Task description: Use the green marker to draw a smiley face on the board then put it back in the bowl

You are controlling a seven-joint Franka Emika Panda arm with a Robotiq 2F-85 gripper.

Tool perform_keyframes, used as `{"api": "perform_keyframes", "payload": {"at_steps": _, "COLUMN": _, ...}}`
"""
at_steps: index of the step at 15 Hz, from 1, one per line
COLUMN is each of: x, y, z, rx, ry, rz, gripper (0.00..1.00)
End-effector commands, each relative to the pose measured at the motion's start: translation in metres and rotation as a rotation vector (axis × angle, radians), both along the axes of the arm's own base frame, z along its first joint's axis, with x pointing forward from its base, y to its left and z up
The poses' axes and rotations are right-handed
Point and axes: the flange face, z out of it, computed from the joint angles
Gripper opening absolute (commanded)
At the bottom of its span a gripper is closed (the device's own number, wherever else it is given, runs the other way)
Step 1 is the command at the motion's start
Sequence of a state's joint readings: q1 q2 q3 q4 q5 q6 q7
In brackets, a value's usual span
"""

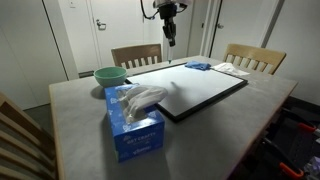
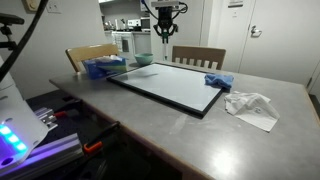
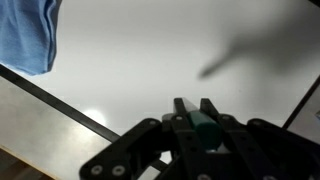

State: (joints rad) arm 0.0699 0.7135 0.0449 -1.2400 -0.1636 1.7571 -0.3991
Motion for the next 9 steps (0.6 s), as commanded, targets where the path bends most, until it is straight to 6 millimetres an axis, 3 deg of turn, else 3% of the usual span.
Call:
{"api": "perform_keyframes", "payload": {"at_steps": 1, "x": -0.005, "y": 0.000, "z": -0.001, "rx": 0.119, "ry": -0.061, "rz": -0.117, "gripper": 0.05}}
{"api": "perform_keyframes", "payload": {"at_steps": 4, "x": -0.013, "y": 0.013, "z": -0.001, "rx": 0.086, "ry": -0.133, "rz": -0.211, "gripper": 0.05}}
{"api": "perform_keyframes", "payload": {"at_steps": 9, "x": -0.043, "y": 0.052, "z": -0.012, "rx": 0.030, "ry": -0.192, "rz": -0.339, "gripper": 0.05}}
